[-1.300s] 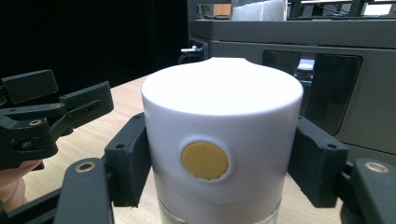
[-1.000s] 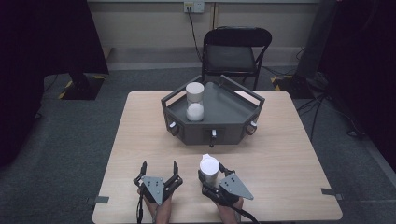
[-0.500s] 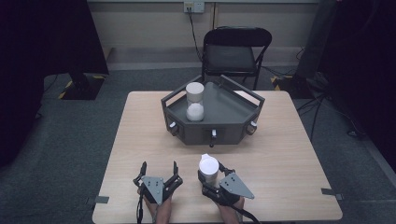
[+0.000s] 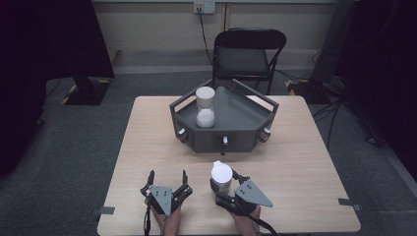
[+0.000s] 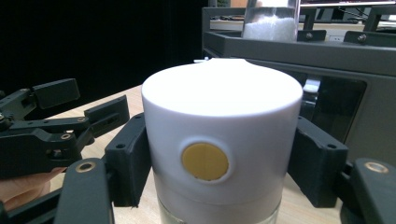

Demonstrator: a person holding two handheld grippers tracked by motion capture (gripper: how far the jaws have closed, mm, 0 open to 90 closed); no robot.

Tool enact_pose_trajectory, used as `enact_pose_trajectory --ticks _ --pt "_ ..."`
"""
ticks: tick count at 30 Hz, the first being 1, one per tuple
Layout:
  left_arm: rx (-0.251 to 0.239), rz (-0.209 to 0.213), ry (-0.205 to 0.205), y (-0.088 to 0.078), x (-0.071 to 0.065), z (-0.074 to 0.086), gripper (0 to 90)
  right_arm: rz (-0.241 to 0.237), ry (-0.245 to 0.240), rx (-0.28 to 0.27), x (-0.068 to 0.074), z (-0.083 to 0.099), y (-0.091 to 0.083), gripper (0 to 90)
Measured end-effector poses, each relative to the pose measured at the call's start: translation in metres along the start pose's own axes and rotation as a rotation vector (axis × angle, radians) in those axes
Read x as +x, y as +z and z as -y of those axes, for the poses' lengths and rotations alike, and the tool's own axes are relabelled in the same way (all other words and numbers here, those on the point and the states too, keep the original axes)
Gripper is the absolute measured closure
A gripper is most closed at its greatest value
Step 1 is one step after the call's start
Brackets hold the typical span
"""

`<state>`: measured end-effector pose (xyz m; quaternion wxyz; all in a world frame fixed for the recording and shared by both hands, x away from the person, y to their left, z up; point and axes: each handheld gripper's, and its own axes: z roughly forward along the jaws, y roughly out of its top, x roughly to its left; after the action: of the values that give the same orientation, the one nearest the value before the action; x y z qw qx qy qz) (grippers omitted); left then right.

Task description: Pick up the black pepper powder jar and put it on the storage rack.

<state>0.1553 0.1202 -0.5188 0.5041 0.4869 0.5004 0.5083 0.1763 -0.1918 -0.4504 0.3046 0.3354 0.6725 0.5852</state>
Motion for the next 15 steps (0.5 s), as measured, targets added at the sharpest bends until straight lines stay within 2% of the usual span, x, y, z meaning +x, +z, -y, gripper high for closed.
enact_pose_trajectory --ticks 10,15 --pt "0.001 0.0 0.0 0.0 0.0 0.0 0.1 -0.042 -0.014 -0.005 -0.012 -0.013 -0.002 29.3" --pt "0.001 -0.003 0.001 0.0 0.0 0.0 0.1 -0.063 -0.017 -0.01 -0.025 -0.025 -0.002 29.3"
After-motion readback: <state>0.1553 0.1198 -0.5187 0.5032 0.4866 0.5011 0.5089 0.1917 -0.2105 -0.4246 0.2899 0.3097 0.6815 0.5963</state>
